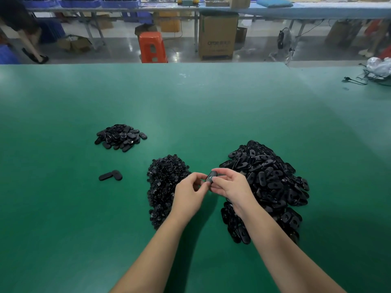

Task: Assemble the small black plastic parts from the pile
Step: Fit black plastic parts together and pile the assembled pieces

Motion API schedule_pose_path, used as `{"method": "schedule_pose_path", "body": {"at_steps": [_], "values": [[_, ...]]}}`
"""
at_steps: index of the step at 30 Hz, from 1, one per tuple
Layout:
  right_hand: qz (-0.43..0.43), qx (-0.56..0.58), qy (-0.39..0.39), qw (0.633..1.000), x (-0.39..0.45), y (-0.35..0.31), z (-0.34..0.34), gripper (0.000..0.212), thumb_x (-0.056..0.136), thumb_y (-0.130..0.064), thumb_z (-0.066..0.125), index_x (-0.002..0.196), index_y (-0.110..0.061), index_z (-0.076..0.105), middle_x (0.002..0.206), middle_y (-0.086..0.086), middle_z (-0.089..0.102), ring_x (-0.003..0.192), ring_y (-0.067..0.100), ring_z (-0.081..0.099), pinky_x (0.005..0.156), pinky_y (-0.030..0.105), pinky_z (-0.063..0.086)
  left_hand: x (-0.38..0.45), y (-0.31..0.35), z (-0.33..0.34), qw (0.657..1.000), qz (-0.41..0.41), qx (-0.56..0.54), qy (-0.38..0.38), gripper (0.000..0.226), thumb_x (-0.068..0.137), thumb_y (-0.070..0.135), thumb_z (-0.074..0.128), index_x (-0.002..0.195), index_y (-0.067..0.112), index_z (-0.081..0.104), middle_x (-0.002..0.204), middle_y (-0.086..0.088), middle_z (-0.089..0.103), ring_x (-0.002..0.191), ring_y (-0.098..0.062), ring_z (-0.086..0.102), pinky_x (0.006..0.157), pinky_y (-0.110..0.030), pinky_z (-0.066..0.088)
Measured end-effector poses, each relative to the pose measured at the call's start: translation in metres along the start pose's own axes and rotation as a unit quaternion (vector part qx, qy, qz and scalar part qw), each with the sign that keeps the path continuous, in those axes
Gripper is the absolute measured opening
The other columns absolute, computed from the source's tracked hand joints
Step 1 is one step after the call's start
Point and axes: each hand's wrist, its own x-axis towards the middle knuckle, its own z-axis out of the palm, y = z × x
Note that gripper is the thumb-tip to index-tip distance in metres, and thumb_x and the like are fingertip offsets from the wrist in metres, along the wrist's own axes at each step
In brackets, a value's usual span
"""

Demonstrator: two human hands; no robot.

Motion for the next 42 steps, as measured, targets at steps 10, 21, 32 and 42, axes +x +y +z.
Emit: {"method": "schedule_pose_path", "body": {"at_steps": [10,21,32,42], "values": [[0.006,-0.014,-0.004,1.0,-0.006,0.011,0.005,0.011,0.095,-0.004,0.065,0.106,-0.003,0.061,0.08,0.015,0.073,0.074,0.022,0.074,0.067,0.029,0.062,0.006,-0.001,-0.008,0.99,-0.04,-0.121,0.06,0.019,0.091,0.008,0.07,0.092,0.026,0.073,0.08,0.007,0.071,0.072,-0.001,0.062,0.067,-0.014,0.049],[0.002,-0.121,-0.053,0.991,-0.009,0.014,0.009,0.014,0.095,-0.017,0.069,0.094,-0.003,0.072,0.08,0.008,0.073,0.074,0.017,0.073,0.06,0.027,0.058,0.006,0.011,-0.017,0.996,0.012,-0.084,0.0,0.023,0.092,0.009,0.07,0.087,0.03,0.079,0.082,0.013,0.076,0.077,-0.008,0.07,0.07,-0.016,0.053],[0.036,-0.095,-0.005,0.995,-0.003,0.016,0.008,0.012,0.097,-0.007,0.055,0.096,0.003,0.061,0.089,0.017,0.076,0.076,0.022,0.077,0.062,0.033,0.063,0.017,-0.023,-0.052,0.946,-0.044,0.275,0.167,0.02,0.093,0.032,0.064,0.11,0.025,0.072,0.106,0.002,0.063,0.093,-0.02,0.062,0.074,-0.032,0.047],[0.036,-0.073,0.002,0.997,0.0,0.018,0.007,0.015,0.103,-0.014,0.052,0.105,-0.004,0.063,0.094,0.01,0.077,0.082,0.022,0.077,0.066,0.033,0.062,0.019,-0.052,-0.081,0.924,-0.142,0.311,0.17,0.012,0.092,0.034,0.065,0.092,0.028,0.075,0.089,0.004,0.07,0.072,-0.016,0.057,0.055,-0.027,0.037]]}}
